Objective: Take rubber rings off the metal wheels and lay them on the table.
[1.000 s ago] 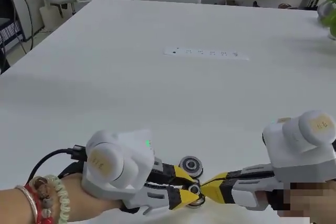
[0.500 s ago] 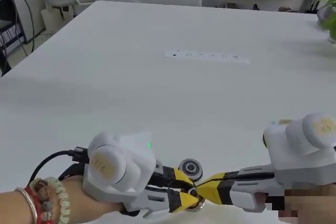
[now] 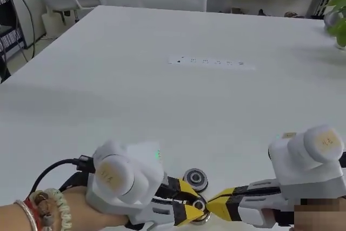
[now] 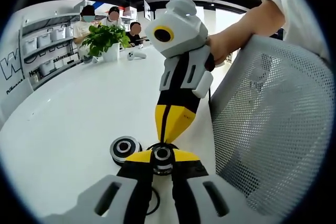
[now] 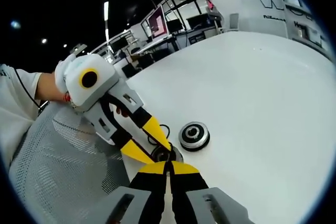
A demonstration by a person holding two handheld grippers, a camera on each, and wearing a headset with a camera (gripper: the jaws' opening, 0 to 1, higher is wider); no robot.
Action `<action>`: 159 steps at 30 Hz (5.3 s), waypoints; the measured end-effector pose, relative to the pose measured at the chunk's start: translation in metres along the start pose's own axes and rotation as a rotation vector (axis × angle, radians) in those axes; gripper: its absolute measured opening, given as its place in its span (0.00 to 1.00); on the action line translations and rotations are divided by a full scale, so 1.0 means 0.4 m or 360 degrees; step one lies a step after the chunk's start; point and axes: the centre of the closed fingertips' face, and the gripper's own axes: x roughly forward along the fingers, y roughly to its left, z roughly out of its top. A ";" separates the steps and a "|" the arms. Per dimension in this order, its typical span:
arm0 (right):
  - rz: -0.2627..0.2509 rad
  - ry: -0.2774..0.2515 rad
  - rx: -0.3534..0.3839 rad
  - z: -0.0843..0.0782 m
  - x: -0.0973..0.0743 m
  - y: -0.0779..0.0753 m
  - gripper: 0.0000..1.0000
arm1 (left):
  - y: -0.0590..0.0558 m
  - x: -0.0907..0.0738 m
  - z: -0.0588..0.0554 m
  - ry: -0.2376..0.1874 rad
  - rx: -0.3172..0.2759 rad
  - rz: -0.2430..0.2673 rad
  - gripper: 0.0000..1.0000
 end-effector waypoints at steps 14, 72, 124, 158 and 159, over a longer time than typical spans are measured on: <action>-0.0008 0.0003 0.0021 -0.001 -0.002 -0.007 0.00 | 0.003 -0.011 -0.004 0.0066 -0.0044 -0.0015 0.12; 0.0018 0.0023 0.0042 -0.009 -0.002 0.002 0.00 | 0.020 -0.341 0.039 0.0014 -0.0019 0.0168 0.79; -0.0034 -0.0113 0.0019 0.054 -0.036 0.005 0.00 | 0.023 -0.407 -0.052 -0.0144 -0.0441 0.0492 0.84; -0.0015 -0.0414 -0.0025 0.222 -0.075 0.058 0.00 | 0.019 -0.402 -0.065 -0.0101 -0.0458 0.0481 0.85; -0.0011 -0.0414 -0.0064 0.231 -0.073 0.067 0.00 | 0.018 -0.401 -0.067 -0.0094 -0.0457 0.0478 0.85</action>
